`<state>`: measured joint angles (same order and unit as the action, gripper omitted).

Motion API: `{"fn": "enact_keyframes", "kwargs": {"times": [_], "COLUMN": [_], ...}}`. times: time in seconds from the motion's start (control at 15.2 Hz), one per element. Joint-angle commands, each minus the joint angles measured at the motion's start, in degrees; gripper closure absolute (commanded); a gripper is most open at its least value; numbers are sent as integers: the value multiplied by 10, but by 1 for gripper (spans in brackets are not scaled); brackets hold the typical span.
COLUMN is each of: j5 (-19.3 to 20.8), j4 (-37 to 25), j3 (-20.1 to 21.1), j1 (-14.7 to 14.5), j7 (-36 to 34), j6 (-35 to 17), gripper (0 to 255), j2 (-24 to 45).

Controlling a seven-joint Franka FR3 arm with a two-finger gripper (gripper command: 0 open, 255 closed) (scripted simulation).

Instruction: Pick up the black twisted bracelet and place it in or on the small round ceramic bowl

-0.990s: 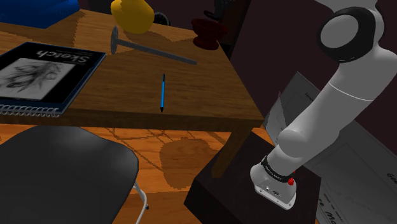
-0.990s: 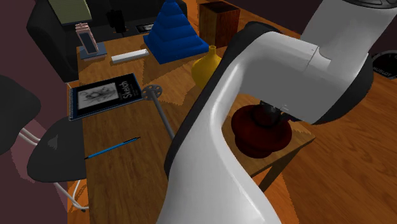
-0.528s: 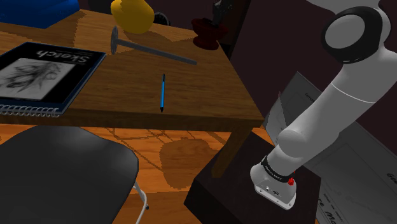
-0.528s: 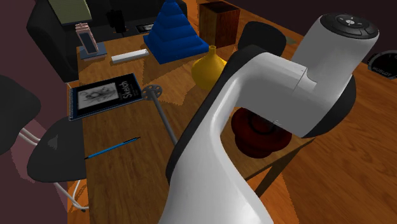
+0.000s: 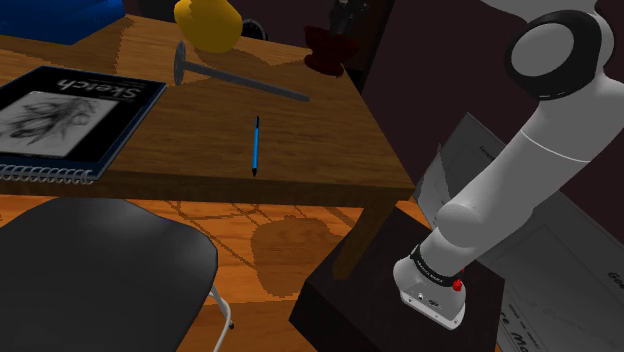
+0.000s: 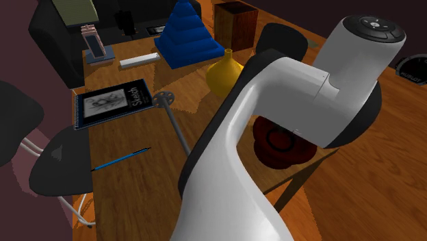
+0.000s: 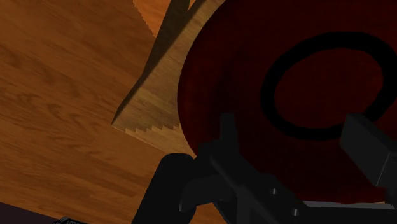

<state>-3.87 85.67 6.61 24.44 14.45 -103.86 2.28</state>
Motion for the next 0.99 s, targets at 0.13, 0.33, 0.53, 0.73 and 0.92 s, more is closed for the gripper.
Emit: {"fn": "enact_keyframes", "kwargs": {"times": [0.13,0.33,0.53,0.73,0.92], "j5": [0,0,0,0,0], "j4": [0,-39,-78,-78,-78], "j3": [0,-1,-2,-2,-2], "j1": [0,1,2,2,2], "j7": [0,0,-1,-1,-1], "j6": [0,38,74,74,74], "gripper": [0,0,0,0,0], "j2": [0,0,4,4,4]}}
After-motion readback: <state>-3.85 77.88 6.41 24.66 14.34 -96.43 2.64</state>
